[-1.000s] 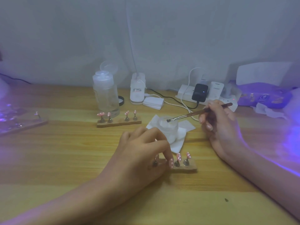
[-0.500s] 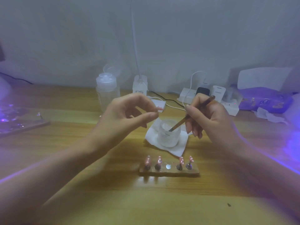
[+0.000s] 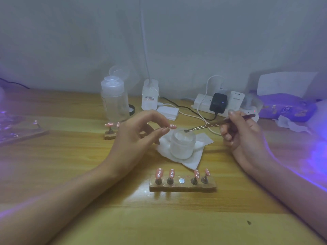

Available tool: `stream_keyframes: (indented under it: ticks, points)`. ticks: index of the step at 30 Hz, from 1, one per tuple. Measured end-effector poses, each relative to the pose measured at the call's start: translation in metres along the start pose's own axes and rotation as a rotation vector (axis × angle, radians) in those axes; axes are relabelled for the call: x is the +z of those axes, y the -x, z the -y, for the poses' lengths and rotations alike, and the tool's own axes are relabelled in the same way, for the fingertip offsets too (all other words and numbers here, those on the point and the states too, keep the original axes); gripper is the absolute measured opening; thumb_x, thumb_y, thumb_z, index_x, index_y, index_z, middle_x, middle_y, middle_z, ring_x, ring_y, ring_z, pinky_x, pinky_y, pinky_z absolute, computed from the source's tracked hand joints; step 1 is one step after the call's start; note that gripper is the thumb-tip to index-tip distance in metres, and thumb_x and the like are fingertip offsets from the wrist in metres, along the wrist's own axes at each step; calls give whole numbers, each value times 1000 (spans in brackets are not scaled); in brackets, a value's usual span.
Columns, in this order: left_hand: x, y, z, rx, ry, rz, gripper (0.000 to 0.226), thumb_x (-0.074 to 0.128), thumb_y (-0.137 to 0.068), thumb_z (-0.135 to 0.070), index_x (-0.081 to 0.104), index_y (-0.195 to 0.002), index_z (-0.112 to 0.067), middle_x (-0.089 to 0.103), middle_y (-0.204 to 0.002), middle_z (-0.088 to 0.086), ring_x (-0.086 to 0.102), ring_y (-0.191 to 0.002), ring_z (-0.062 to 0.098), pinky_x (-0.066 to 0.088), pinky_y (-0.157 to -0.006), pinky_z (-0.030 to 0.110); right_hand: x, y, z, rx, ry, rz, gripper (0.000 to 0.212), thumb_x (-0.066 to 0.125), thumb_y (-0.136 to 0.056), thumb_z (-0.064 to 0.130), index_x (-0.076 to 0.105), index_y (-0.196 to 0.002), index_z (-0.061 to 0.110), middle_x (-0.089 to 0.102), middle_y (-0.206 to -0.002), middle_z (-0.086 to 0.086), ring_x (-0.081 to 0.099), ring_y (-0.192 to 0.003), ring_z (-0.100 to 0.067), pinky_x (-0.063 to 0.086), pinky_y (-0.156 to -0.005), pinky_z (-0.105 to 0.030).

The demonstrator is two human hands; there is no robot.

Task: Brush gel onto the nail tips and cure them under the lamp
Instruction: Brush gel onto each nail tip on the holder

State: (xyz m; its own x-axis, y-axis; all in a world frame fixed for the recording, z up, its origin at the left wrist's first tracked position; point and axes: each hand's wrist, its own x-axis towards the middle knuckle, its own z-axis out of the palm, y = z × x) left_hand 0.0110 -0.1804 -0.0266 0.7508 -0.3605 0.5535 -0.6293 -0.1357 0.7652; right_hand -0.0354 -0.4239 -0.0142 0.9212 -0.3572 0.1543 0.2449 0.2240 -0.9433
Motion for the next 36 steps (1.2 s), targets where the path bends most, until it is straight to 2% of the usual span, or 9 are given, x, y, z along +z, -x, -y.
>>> stream_keyframes:
  ticks: [2,7,10,15,19,23,27,32,36]
  points:
    - [0,1,0,7,-34,19,5,72,-89,-22,69,-90,-25,66,-96,-11,63,-62,14,53,-61,25,0,1,-2,35,-18,-6,23,52,-99,26,51,-78,17,57,-52,0,45,-42,-6,34,-39,-14]
    - [1,1,-1,5,-67,63,10,72,-89,-18,68,-86,-26,67,-90,-15,55,-57,4,41,-58,12,1,1,-3,60,-57,-7,27,51,-100,26,54,-75,18,57,-53,-1,45,-42,-7,35,-39,-15]
    - [0,1,-2,-15,-71,61,11,75,-87,-17,69,-86,-26,69,-91,-13,52,-57,4,41,-58,15,3,2,-3,43,-83,28,28,53,-98,23,54,-70,22,58,-55,-1,46,-44,-7,36,-40,-15]
    - [1,2,-2,-30,-71,70,12,76,-85,-14,69,-82,-23,69,-89,-15,46,-54,4,38,-57,13,6,4,-3,-7,-37,133,19,58,-84,34,56,-67,27,62,-59,-1,47,-45,-9,38,-43,-17]
    - [1,2,-3,-21,-71,79,13,77,-85,-12,70,-81,-22,69,-89,-14,45,-54,4,37,-56,12,8,5,-4,-34,36,188,22,56,-88,34,55,-66,30,65,-61,-3,47,-46,-11,37,-43,-18]
    - [1,2,-3,-16,-74,87,12,76,-85,-11,70,-81,-20,69,-88,-12,48,-55,3,35,-56,10,6,4,-5,-38,30,101,29,51,-98,21,53,-70,24,64,-58,-4,46,-44,-10,35,-40,-17]
    - [1,1,-3,-2,-78,91,12,76,-85,-10,70,-82,-20,69,-87,-14,54,-60,0,37,-56,9,6,4,-4,-65,27,146,22,56,-90,33,54,-69,26,65,-61,-4,47,-44,-10,36,-42,-17]
    - [1,1,-3,-8,-78,90,13,76,-85,-10,70,-81,-21,68,-87,-15,52,-59,1,36,-56,9,5,4,-5,-52,48,104,21,52,-97,25,47,-78,19,66,-60,-4,47,-44,-9,35,-42,-17]
    - [1,1,-2,-7,-82,87,14,76,-85,-10,69,-81,-22,68,-86,-16,52,-58,0,36,-56,8,7,5,-4,-59,48,155,20,56,-89,34,47,-77,20,66,-62,-4,46,-44,-10,35,-42,-17]
